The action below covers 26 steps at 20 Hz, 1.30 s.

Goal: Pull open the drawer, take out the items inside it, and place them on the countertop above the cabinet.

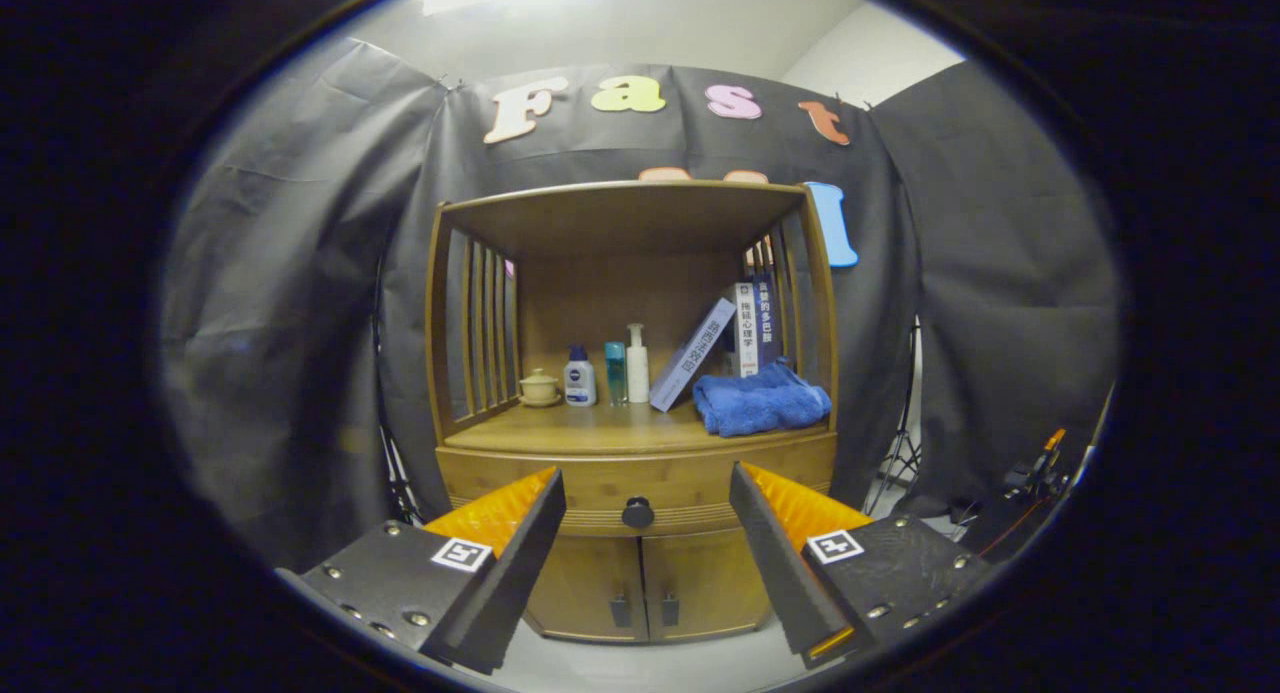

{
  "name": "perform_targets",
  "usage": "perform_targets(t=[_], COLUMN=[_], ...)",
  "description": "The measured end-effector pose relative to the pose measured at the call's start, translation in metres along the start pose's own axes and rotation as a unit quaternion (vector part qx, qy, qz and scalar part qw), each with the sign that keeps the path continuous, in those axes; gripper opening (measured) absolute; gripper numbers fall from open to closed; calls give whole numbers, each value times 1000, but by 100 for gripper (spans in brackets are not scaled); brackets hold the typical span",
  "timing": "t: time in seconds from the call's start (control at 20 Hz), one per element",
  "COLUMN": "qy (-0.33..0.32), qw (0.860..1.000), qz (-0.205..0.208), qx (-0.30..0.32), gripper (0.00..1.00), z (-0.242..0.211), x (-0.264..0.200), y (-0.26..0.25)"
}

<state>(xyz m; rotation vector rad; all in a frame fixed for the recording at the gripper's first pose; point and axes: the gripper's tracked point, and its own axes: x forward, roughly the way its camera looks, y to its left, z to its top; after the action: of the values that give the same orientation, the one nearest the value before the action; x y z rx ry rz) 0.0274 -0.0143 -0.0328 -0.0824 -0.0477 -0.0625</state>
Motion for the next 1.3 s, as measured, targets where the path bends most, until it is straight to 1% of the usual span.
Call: perform_targets(t=[0.15, 0.25, 0.35, 0.45, 0.7, 0.9, 1.0, 1.05, 1.1, 1.15, 1.25, 1.3], qy=[8, 10, 32, 46, 90, 87, 58, 56, 56, 58, 51, 47], qw=[1000, 1000, 999, 999, 996, 996, 998, 998, 998, 998, 999, 999], qz=[10, 4, -3, -5, 9, 13, 10, 3, 3, 18, 2, -5], qx=[9, -2, -15, -13, -22, -22, -15, -12, -6, 2, -17, -20], gripper=[99, 99, 99, 99, 99, 99, 99, 99, 85, 71, 43, 43], z=[-25, -44, -72, -93, -150, -161, -150, -149, -154, -156, -154, -152], x=[20, 38, 57, 75, 116, 150, 169, 176, 183, 189, 190, 192], y=[5, 1, -2, -3, 4, 11, 10, 7, 7, 16, 14, 12])
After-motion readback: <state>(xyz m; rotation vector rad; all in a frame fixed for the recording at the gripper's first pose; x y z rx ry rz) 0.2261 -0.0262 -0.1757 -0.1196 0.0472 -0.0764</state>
